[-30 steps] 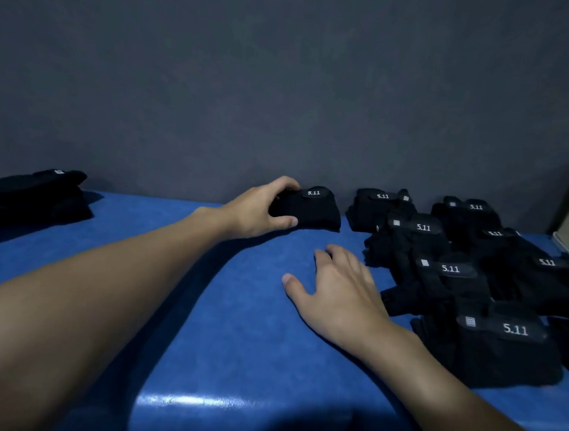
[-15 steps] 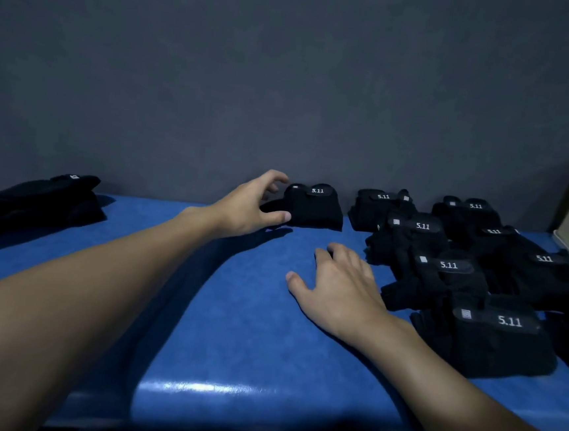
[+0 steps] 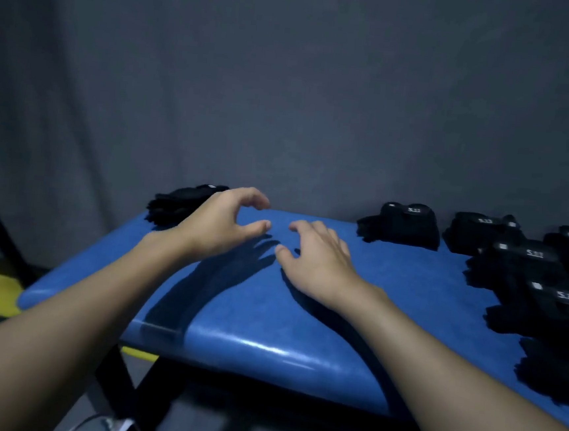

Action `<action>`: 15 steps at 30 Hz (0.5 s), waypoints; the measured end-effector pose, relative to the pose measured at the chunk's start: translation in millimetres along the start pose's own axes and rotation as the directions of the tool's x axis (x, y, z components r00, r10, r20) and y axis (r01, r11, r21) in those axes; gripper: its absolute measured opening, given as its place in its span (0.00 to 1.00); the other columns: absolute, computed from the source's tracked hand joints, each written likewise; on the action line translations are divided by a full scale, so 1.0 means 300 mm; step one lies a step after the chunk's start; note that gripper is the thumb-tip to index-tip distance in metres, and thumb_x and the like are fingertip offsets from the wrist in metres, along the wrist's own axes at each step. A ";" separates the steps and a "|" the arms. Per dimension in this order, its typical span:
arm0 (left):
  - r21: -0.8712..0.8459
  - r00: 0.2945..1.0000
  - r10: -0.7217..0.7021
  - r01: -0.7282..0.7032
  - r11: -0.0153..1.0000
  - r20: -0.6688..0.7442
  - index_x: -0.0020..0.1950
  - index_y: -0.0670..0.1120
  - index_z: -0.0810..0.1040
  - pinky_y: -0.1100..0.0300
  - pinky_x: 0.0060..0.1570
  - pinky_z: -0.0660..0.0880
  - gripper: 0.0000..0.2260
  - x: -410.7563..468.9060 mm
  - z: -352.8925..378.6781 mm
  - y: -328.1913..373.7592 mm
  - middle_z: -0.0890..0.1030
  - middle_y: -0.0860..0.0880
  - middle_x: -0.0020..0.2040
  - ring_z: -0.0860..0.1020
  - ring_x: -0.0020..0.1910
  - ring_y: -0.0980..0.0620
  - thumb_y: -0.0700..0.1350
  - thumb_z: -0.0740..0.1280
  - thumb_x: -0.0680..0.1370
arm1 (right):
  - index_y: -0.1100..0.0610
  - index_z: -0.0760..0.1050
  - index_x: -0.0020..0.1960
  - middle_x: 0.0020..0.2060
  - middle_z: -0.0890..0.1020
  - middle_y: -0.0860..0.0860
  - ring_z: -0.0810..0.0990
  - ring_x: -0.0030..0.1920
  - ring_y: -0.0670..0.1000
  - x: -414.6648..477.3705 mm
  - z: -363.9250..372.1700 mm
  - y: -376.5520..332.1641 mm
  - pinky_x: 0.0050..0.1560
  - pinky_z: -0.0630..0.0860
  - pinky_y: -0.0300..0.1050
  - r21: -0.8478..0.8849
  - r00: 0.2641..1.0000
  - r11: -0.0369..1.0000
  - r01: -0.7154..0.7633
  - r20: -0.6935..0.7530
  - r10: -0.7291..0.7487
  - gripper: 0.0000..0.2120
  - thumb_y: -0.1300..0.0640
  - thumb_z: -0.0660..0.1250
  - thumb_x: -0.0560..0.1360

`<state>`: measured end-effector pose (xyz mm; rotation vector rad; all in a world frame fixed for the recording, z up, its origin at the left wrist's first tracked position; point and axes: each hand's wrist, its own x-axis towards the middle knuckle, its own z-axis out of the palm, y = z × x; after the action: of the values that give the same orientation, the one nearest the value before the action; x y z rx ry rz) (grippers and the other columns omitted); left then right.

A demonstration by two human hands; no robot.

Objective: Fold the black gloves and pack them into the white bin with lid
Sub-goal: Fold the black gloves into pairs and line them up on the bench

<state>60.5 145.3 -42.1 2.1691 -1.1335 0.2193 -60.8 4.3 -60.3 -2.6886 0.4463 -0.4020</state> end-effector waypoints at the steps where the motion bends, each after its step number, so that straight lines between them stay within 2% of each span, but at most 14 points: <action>1: 0.037 0.999 -0.008 0.009 0.999 -0.048 0.59 0.49 0.79 0.58 0.58 0.73 0.12 -0.028 -0.029 -0.026 0.80 0.55 0.55 0.77 0.56 0.54 0.50 0.71 0.77 | 0.51 0.66 0.71 0.68 0.70 0.52 0.64 0.70 0.55 0.013 0.017 -0.041 0.70 0.58 0.51 0.018 0.999 0.999 0.035 0.013 -0.035 0.23 0.43 0.59 0.79; 4: 0.224 0.983 -0.001 0.043 0.974 -0.185 0.56 0.50 0.80 0.50 0.61 0.70 0.13 -0.092 -0.105 -0.106 0.78 0.52 0.57 0.74 0.59 0.47 0.53 0.68 0.74 | 0.51 0.66 0.71 0.68 0.70 0.52 0.64 0.70 0.55 0.062 0.069 -0.131 0.70 0.58 0.51 0.060 0.994 0.993 0.101 0.040 -0.104 0.22 0.45 0.59 0.79; 8: 0.412 0.971 -0.101 0.185 0.892 -0.218 0.61 0.55 0.79 0.46 0.70 0.58 0.15 -0.140 -0.167 -0.195 0.69 0.47 0.71 0.60 0.74 0.45 0.53 0.70 0.74 | 0.50 0.65 0.72 0.69 0.69 0.50 0.63 0.71 0.53 0.124 0.139 -0.189 0.72 0.58 0.50 0.109 0.986 0.984 0.139 0.081 -0.148 0.22 0.46 0.59 0.79; 11: 0.378 0.964 -0.229 0.265 0.887 -0.137 0.67 0.58 0.75 0.44 0.74 0.52 0.18 -0.149 -0.180 -0.247 0.61 0.49 0.78 0.52 0.79 0.48 0.54 0.68 0.77 | 0.50 0.65 0.71 0.69 0.69 0.49 0.64 0.71 0.52 0.168 0.183 -0.209 0.72 0.59 0.50 0.134 0.983 0.980 0.150 0.089 -0.163 0.22 0.47 0.60 0.79; 13: 0.358 0.962 -0.256 0.273 0.893 -0.095 0.69 0.56 0.74 0.43 0.73 0.54 0.20 -0.141 -0.182 -0.273 0.62 0.53 0.78 0.53 0.79 0.50 0.53 0.67 0.78 | 0.51 0.66 0.71 0.69 0.68 0.48 0.64 0.71 0.50 0.194 0.206 -0.219 0.72 0.59 0.49 0.155 0.983 0.976 0.156 0.072 -0.169 0.21 0.48 0.61 0.79; 15: 0.358 0.965 -0.250 0.260 0.897 -0.074 0.71 0.53 0.73 0.43 0.72 0.58 0.21 -0.131 -0.178 -0.287 0.65 0.54 0.76 0.57 0.78 0.52 0.52 0.66 0.78 | 0.51 0.67 0.70 0.70 0.67 0.46 0.63 0.72 0.49 0.213 0.223 -0.224 0.72 0.58 0.48 0.157 0.979 0.970 0.185 0.055 -0.196 0.21 0.49 0.61 0.79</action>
<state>111.9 239.5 -60.2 2.6091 -0.8269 0.3643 36.6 61.6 -78.0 -2.5952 0.1303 -0.3775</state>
